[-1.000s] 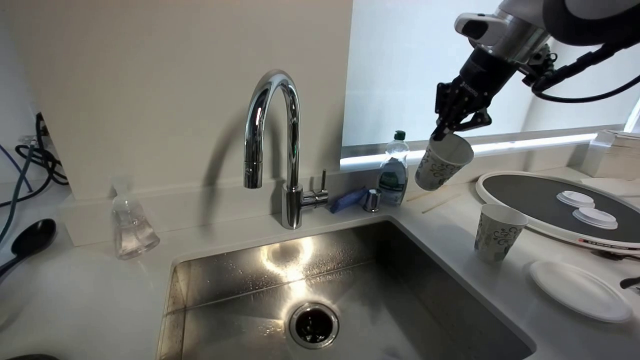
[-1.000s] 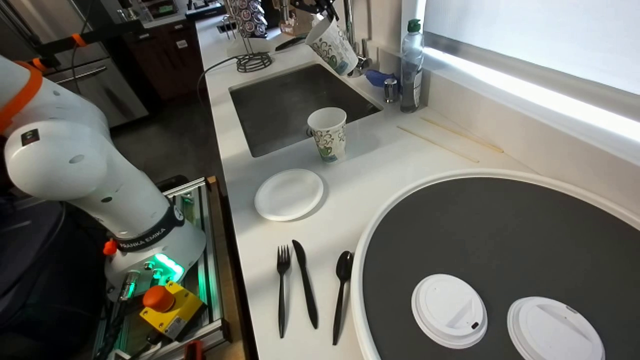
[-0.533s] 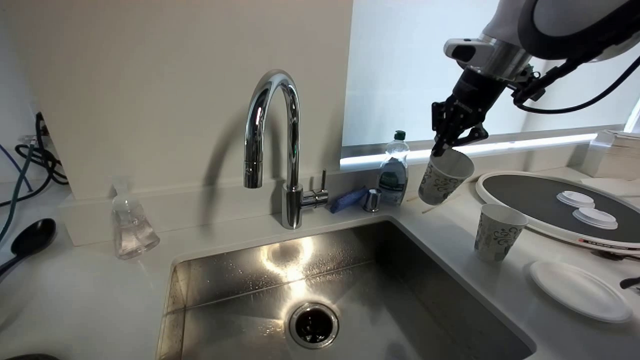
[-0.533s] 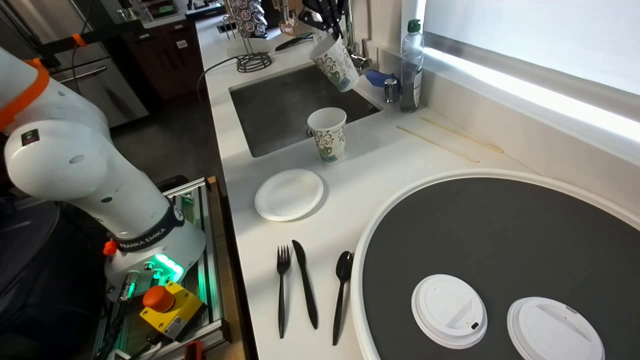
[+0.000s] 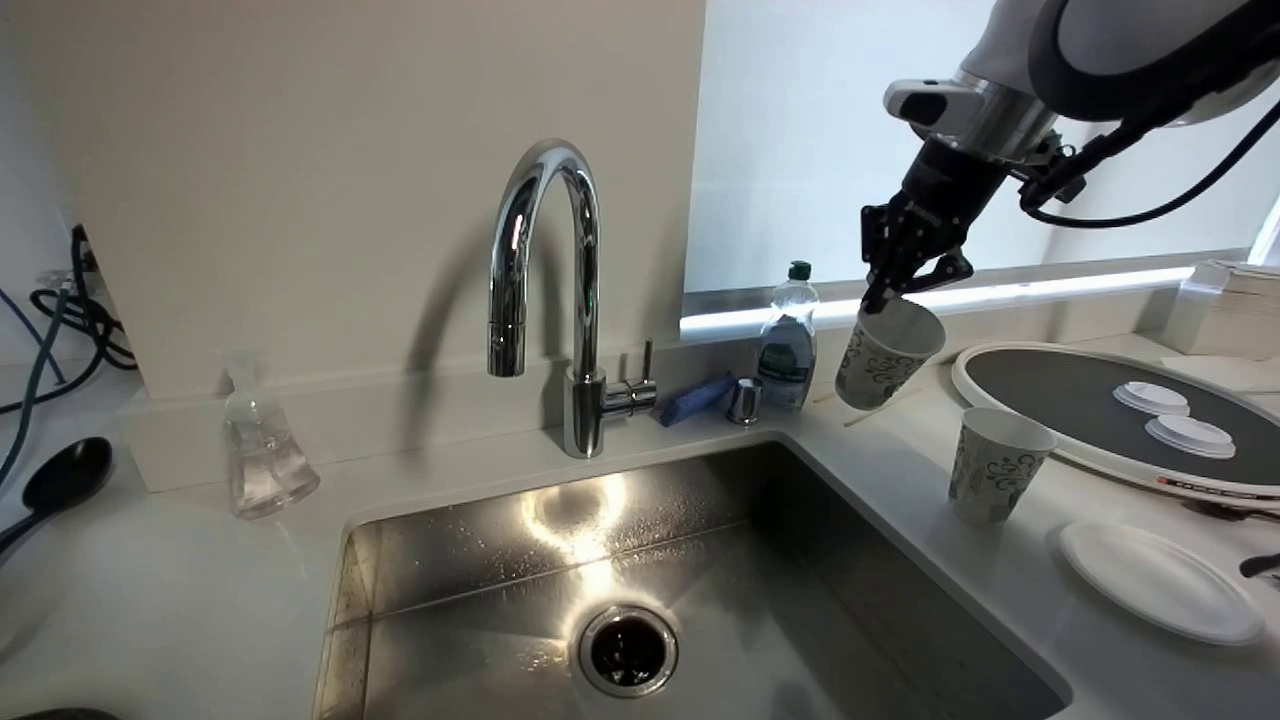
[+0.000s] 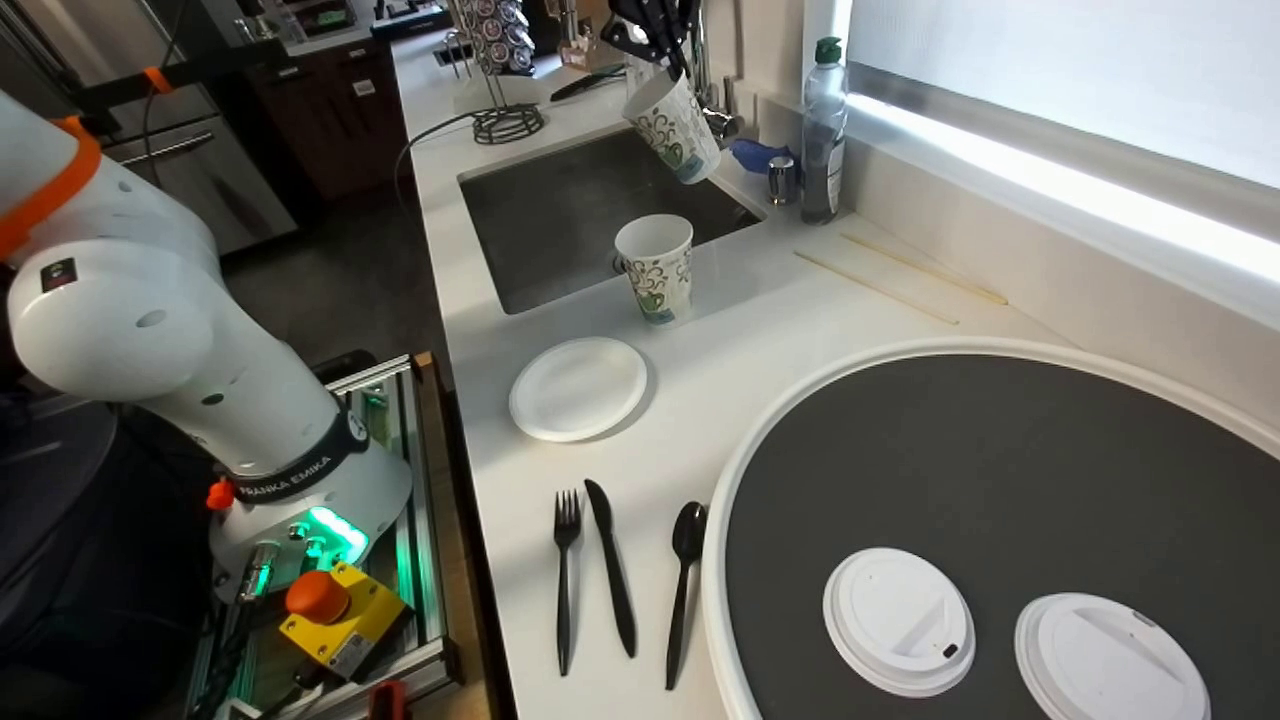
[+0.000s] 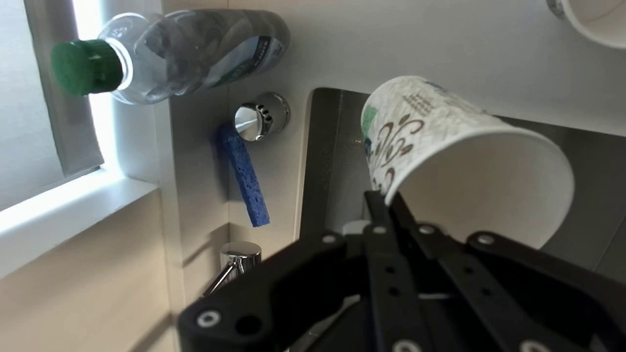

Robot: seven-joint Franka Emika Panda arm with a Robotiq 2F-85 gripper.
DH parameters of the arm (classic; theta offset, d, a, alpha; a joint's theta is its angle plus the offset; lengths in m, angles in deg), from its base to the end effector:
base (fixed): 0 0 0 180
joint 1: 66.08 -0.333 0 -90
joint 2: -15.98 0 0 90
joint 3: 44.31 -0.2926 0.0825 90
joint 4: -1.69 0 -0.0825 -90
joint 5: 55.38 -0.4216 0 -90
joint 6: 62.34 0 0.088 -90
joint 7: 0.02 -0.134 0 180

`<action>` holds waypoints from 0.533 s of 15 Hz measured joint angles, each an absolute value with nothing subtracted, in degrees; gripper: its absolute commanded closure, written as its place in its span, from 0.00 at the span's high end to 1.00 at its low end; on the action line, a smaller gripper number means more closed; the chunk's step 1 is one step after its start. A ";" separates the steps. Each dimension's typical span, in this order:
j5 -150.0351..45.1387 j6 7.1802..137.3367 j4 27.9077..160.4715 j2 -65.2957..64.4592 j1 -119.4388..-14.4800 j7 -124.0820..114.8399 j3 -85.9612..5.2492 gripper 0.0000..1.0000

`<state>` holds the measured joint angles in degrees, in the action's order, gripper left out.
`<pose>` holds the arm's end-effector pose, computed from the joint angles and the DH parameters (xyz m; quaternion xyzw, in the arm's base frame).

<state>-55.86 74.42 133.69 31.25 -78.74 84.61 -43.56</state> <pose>0.5330 0.1126 0.4253 0.6574 0.7332 0.1431 0.0990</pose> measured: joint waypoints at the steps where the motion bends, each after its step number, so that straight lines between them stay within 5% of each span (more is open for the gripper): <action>1: -56.39 74.38 133.69 31.03 -78.59 84.85 -43.43 0.01; 8: -61.52 69.49 132.76 28.32 -77.38 92.09 -41.85 0.01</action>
<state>-61.52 69.49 132.76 28.32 -77.38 92.09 -41.85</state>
